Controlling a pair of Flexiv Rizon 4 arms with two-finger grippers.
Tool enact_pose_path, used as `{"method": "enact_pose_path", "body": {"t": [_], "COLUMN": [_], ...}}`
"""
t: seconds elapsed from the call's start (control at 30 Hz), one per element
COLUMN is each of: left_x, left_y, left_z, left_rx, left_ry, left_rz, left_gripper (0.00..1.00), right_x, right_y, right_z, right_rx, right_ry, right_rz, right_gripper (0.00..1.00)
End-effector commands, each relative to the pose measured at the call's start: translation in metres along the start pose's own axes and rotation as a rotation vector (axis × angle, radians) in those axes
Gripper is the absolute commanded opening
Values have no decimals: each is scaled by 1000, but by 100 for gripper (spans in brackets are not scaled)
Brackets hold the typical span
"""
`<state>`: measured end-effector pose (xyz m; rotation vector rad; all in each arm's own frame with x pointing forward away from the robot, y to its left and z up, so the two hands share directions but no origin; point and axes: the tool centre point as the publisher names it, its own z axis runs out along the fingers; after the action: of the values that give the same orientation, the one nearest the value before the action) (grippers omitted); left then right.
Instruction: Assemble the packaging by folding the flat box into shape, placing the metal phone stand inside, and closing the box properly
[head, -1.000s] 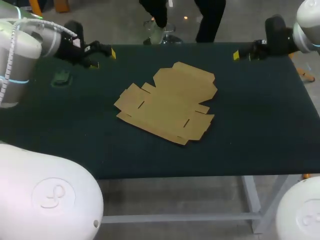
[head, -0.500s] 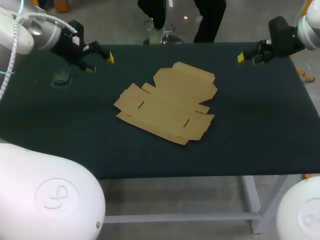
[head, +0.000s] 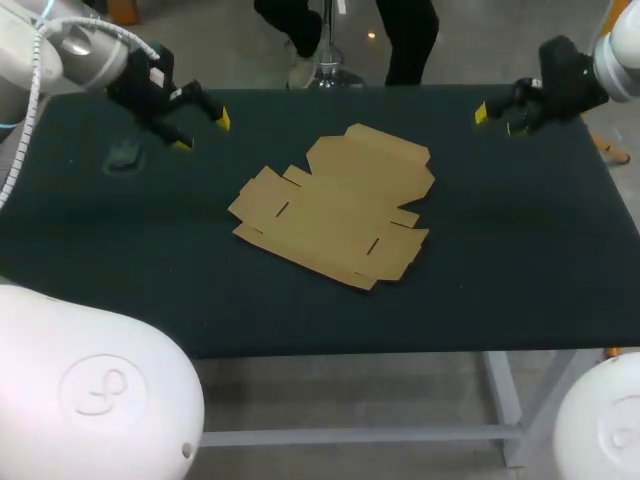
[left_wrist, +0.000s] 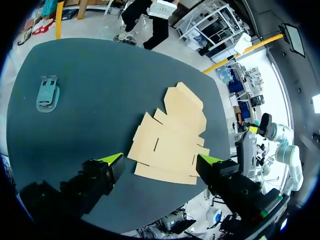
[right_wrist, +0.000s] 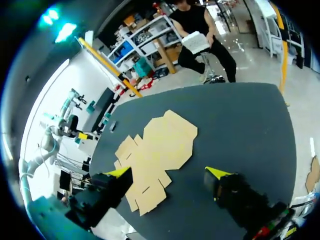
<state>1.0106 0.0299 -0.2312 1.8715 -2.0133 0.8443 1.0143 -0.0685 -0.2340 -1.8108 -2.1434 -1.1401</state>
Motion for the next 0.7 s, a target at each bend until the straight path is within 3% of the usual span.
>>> {"method": "enact_pose_path", "body": {"t": [0.03, 0.37, 0.7], "left_x": [-6, -18, -23], "left_y": [5, 20, 32], "left_z": [1, 8, 14], "left_rx": [-74, -72, -79], "left_ry": [-15, -30, -28], "left_rz": [-20, -21, -19], "left_gripper": [100, 100, 100], "right_x": [-4, 1, 11], "right_y": [-8, -35, -64], "right_z": [4, 14, 25], "right_rx": [12, 72, 123], "right_ry": [19, 47, 46], "right_rz": [51, 211, 267], "right_gripper": [100, 100, 100]}}
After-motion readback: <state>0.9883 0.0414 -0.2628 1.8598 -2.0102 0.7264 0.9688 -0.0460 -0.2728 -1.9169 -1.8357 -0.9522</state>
